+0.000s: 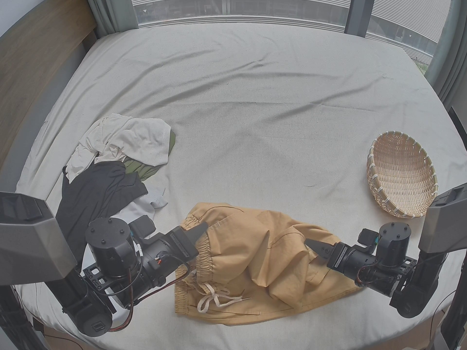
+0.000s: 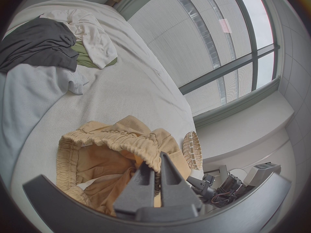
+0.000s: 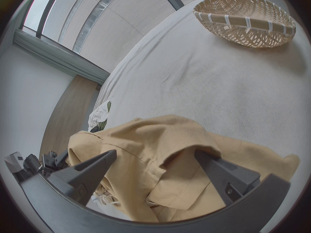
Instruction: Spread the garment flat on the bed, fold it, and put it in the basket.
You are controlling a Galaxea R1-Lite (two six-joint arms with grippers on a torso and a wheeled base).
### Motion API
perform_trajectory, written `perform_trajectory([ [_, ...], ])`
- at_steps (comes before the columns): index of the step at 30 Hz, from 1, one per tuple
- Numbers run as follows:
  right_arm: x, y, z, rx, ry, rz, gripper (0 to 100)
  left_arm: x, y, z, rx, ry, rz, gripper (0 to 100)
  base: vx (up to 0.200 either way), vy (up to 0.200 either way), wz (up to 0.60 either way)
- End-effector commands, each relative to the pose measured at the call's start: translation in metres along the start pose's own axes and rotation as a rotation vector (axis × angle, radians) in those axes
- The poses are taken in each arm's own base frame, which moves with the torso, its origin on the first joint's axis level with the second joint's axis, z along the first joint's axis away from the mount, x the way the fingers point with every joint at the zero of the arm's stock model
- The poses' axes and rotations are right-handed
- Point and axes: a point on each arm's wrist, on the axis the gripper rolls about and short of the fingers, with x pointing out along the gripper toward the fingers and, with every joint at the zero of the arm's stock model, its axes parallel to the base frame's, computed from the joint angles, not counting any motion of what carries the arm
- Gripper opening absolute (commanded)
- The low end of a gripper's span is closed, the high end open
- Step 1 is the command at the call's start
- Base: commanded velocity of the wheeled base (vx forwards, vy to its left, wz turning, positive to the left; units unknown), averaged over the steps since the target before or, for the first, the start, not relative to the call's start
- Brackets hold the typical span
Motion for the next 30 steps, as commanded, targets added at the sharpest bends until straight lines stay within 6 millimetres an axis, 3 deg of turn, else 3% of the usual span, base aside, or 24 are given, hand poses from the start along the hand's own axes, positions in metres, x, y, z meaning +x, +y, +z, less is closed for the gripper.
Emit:
perform_trajectory([
  [1, 0.007, -0.002, -0.005, -0.003, 0.017, -0.006, 100, 0.0, -0.001, 0.001, 0.0, -0.002, -0.003, 0, 0.0, 0.0, 0.0],
  [17, 0.014, 0.014, -0.009, -0.025, 0.019, 0.061, 100, -0.001, -0.001, 0.001, 0.001, -0.004, -0.003, 0, 0.0, 0.0, 0.0],
  [18, 0.014, 0.014, -0.009, -0.025, 0.019, 0.061, 0, -0.001, -0.001, 0.001, 0.001, -0.004, -0.003, 0, 0.0, 0.0, 0.0],
  [30, 0.006, 0.018, -0.002, -0.019, -0.007, 0.073, 0, 0.0, 0.0, 0.0, 0.001, -0.009, 0.001, 0, 0.0, 0.0, 0.0],
])
